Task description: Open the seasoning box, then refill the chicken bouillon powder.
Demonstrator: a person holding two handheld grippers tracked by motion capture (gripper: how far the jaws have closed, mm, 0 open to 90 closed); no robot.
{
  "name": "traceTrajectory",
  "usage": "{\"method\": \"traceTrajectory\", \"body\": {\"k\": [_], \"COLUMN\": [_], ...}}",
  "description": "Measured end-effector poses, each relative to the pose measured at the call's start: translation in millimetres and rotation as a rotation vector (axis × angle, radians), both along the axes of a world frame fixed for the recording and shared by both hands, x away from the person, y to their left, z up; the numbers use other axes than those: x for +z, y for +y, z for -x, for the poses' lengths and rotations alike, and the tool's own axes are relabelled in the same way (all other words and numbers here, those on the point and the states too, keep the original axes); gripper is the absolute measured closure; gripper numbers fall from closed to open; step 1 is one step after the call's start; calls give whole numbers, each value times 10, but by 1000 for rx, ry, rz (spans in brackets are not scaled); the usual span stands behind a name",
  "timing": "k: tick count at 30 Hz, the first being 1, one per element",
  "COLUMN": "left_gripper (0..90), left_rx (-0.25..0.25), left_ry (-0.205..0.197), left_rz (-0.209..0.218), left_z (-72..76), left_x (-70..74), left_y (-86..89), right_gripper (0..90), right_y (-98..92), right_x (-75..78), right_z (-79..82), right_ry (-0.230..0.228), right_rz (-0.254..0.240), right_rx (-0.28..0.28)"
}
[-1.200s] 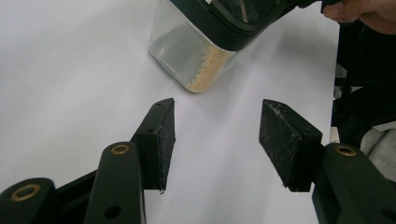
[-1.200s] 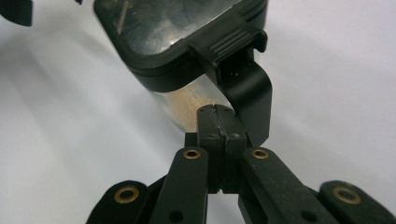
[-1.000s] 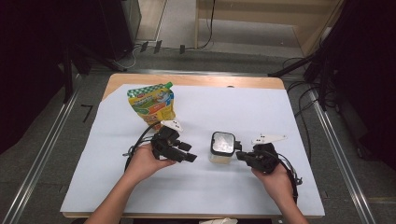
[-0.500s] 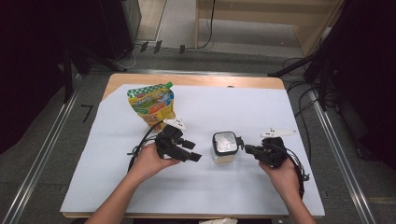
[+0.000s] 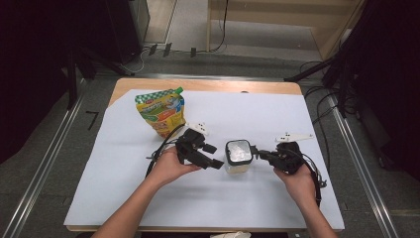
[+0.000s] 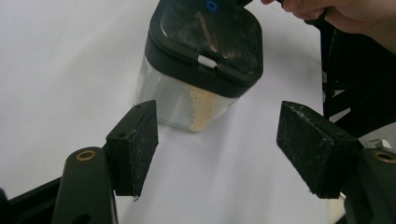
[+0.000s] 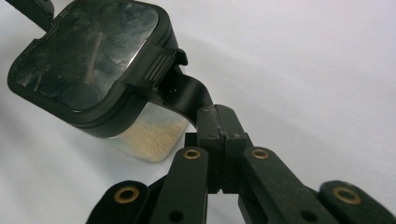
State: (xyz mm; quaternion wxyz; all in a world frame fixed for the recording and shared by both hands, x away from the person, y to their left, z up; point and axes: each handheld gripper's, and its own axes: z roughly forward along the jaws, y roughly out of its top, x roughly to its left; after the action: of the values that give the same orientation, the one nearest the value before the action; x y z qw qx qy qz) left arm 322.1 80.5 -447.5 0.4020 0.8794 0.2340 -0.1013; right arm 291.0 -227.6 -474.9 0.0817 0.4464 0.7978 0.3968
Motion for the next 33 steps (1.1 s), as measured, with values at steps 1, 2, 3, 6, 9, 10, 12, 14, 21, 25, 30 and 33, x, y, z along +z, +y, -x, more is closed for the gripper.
{"method": "traceTrajectory", "body": {"k": [1, 2, 3, 6, 9, 10, 12, 14, 21, 25, 30, 33], "left_gripper": [288, 281, 270, 251, 248, 247, 242, 229, 197, 188, 173, 169], "left_rx": [-4, -11, -18, -31, -42, -44, -41, -36, -12, -13, -11, -1], "left_ry": [-4, -17, -24, -28, -15, -16, -21, -31, -54, -95, -104, -114], "left_rz": [-5, -14, -22, -26, -29, -32, -43, -44, -38, -87, -91, -93], "left_z": [-10, -21, -28, -39, -48, -47, -42, -47, -68, -39, -41, -27], "left_x": [1, 0, -1, -23, -55, -64, -81, -97, -140, -173, -187, -173], "left_y": [-24, -55, -72, -149, -204, -216, -244, -270, -308, -358, -385, -403], "right_gripper": [900, 900, 900, 900, 900, 900, 900, 900, 900, 900, 900, 900], "right_y": [0, 0, 2, 9, 12, 13, 14, 16, 21, 23, 30, 34], "right_x": [-3, -8, -11, -15, -19, -19, -19, -17, -20, -20, -19, -19], "right_z": [-3, -9, -13, -27, -35, -35, -34, -36, -38, -38, -41, -37], "right_ry": [0, 3, 5, 3, 5, 5, 4, 3, 3, 2, -2, -2], "right_rz": [1, 0, 2, 1, 1, 2, 2, 4, 3, 5, 7, 9], "right_rx": [0, 2, -1, -5, -7, -8, -9, -9, -15, -16, -21, -25]}}
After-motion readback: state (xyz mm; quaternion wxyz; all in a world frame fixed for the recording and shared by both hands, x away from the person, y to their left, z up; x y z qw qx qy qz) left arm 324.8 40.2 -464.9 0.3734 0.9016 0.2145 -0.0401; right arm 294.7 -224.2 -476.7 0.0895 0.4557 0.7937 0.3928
